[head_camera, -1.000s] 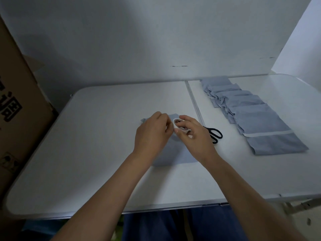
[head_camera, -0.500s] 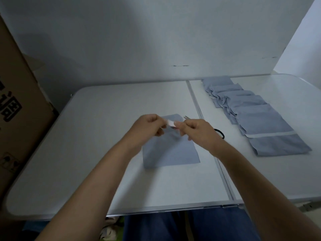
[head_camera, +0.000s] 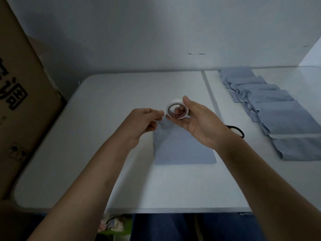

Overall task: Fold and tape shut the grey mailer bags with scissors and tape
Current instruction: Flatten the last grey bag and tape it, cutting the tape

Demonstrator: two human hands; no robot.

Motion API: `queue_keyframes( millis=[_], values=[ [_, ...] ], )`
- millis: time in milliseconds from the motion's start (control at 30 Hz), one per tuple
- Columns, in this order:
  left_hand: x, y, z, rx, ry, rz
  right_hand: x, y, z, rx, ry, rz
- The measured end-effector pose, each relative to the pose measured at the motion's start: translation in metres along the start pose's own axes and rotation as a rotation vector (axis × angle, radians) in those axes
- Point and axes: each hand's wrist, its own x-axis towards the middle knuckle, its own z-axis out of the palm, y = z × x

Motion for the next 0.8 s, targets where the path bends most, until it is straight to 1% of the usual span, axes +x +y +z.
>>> queue_keyframes(
  millis=[233,600,667,767,800],
  values=[
    [0.009,-0.016,-0.008,0.103,0.000,-0.025,0.013,0.022,-0.003,-0.205,0.084,-0.001],
    [0.003,-0.046,-0.018,0.186,0.055,-0.035,0.011,0.042,-0.028,-0.739,0.157,-0.019],
    [-0.002,-0.053,-0.017,0.211,0.063,-0.033,0.009,0.045,-0.028,-0.771,0.153,-0.020],
    [-0.008,-0.059,-0.013,0.256,0.082,-0.017,0.008,0.047,-0.029,-0.704,0.157,-0.028],
    [-0.009,-0.060,-0.012,0.272,0.093,-0.013,0.008,0.048,-0.029,-0.719,0.171,-0.045]
  ],
)
